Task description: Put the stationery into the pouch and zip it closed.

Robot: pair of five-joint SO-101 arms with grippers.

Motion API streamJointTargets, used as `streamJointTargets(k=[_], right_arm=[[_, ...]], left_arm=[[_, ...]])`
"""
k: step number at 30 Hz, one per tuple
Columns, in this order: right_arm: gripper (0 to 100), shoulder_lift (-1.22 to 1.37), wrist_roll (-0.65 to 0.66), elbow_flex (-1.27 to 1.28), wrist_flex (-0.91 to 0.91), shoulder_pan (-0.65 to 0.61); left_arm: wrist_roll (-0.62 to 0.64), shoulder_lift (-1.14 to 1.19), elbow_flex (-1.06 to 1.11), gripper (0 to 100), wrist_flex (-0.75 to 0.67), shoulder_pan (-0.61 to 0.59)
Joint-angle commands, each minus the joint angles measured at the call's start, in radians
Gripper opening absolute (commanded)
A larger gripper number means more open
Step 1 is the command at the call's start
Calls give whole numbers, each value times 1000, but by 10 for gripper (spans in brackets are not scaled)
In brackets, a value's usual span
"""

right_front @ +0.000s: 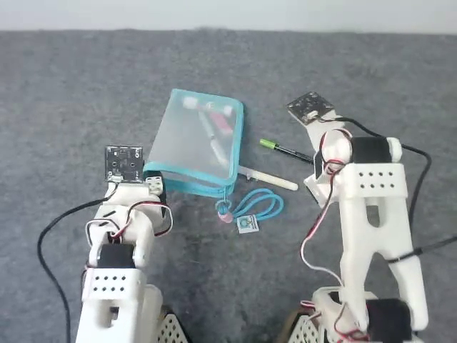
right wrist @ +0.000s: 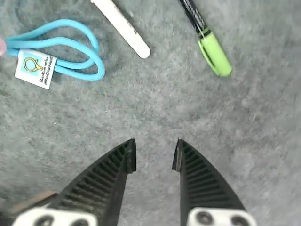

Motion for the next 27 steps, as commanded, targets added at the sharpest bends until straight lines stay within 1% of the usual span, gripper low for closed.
streamJointTargets(k=[1, 3, 7, 11, 16, 20, 27], right_arm=[[131, 117, 160, -11, -74, 36], [131, 199, 252, -29, -124, 61], [131, 329, 391, -104, -176, 108], [131, 426, 485, -167, -188, 111], [131, 519, 491, -230, -277, 114], [131, 608, 494, -299, -321, 113], [128, 811, 491, -456, -315, 116]], left_arm=[[12, -3, -74, 12, 0, -5], [12, -3, -74, 12, 0, -5], [12, 0, -74, 12, 0, -3], [12, 2, -74, 12, 2, 21], [11, -2, -59, 12, 0, 89], [11, -2, -59, 12, 0, 94], [11, -2, -61, 12, 0, 94]])
